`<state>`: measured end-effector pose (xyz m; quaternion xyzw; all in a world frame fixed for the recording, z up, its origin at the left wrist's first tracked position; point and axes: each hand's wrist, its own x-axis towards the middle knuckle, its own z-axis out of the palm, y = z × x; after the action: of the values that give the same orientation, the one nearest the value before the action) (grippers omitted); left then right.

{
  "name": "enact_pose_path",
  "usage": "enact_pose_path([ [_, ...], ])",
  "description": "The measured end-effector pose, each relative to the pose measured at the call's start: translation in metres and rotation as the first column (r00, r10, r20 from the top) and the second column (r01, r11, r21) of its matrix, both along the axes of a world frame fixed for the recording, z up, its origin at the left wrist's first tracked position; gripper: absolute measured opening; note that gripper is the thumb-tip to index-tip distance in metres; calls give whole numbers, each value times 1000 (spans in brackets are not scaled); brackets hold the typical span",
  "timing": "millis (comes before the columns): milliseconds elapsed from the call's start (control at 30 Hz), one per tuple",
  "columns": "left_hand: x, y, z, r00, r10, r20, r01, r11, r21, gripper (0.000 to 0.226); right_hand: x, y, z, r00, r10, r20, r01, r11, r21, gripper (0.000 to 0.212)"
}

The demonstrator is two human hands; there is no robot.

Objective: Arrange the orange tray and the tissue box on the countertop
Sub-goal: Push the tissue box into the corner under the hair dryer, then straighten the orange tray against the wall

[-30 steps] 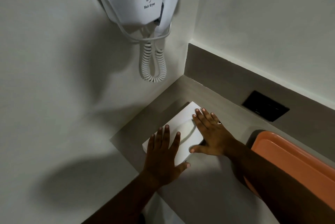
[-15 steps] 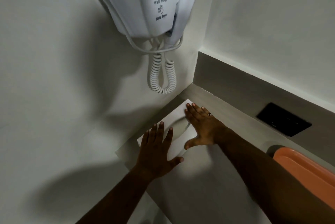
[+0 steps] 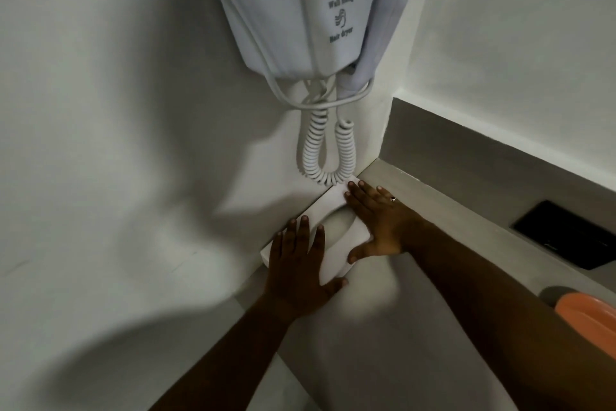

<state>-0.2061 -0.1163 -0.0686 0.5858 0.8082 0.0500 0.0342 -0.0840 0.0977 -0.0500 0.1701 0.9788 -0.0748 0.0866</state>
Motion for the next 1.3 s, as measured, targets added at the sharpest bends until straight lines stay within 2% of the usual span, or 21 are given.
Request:
enact_pose_path([
  [67,1,-1,4,1000,-3,21,3,1000,-9,101,6,-10,3,998,-60,1,60,998,-5,134],
  [167,4,-3,12,999,-20,38,20,1000,-1,103,31,-40,6,965,-250,-77,243,966,-93,127],
  [300,12,-6,20,998,-41,49,42,999,-10,98,91,-90,4,865,-488,-114,451,857,-248,133],
  [433,52,5,24,983,-179,29,179,984,4,101,182,-125,3,729,-667,-152,624,740,-253,124],
  [567,137,16,26,908,-412,73,413,911,2,97,283,-155,5,559,-815,-151,783,579,-227,118],
  [733,246,25,22,788,-596,153,613,783,-109,99,394,-195,-1,377,-926,-19,915,375,-150,122],
  [833,296,28,21,711,-685,160,703,694,-155,100,444,-216,-9,306,-950,64,946,296,-136,117],
  [1000,345,45,0,653,-744,140,749,608,-265,110,493,-225,-20,283,-938,199,955,255,-152,113],
  [1200,358,49,-26,706,-691,153,692,629,-354,123,499,-216,-31,312,-896,315,947,269,-173,123],
  [1300,362,50,-28,712,-684,157,688,636,-350,121,499,-216,-37,306,-898,316,949,264,-169,123],
])
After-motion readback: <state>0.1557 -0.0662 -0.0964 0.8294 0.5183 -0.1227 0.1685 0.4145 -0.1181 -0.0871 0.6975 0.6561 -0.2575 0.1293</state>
